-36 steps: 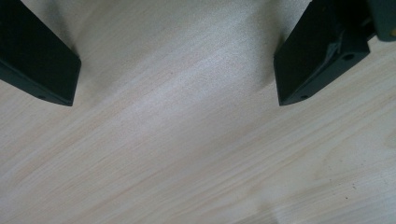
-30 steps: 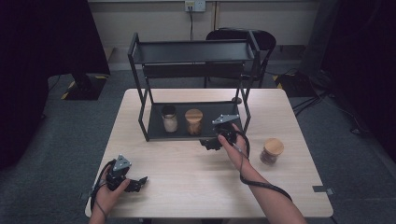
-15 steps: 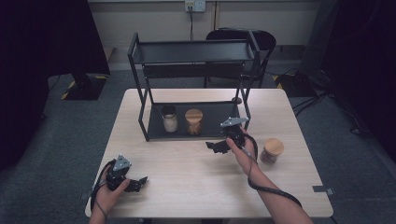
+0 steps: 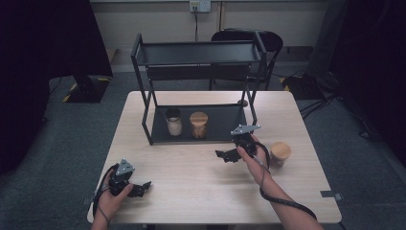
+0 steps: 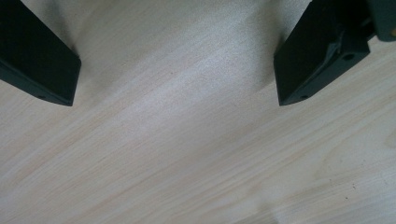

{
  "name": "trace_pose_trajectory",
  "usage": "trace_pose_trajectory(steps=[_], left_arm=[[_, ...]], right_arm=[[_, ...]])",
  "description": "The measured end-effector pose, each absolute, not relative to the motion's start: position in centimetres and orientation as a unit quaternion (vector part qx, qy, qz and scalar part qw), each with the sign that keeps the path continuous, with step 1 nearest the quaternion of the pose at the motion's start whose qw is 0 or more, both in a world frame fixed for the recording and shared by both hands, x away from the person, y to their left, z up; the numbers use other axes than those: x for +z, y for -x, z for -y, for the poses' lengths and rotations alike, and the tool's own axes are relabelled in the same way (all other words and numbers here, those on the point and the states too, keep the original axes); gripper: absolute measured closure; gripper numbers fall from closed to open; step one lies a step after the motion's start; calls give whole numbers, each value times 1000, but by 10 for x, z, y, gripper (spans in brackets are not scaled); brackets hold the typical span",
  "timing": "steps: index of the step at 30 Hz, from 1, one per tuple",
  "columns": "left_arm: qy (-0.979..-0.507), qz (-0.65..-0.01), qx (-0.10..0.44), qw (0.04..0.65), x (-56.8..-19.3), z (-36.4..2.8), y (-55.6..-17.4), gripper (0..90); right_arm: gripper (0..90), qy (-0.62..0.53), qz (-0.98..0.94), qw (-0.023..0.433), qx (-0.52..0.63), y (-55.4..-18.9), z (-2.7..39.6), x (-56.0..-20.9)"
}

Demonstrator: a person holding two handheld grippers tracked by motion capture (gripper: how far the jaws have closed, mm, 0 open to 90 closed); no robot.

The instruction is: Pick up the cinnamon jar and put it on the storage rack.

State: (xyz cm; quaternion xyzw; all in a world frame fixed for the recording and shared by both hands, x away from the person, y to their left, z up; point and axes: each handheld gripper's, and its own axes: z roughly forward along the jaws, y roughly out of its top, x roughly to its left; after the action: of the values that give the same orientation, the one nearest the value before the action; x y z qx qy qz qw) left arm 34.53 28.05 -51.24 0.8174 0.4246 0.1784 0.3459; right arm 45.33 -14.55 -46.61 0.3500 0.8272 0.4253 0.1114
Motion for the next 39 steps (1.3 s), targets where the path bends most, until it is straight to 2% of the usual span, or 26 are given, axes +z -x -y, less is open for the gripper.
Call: trace_pose_trajectory(steps=[39], left_arm=[[-817,-425,178,346,-512,-281,-345,2]], right_arm=[[17,-334,-832,102,431,-416,177,-471]])
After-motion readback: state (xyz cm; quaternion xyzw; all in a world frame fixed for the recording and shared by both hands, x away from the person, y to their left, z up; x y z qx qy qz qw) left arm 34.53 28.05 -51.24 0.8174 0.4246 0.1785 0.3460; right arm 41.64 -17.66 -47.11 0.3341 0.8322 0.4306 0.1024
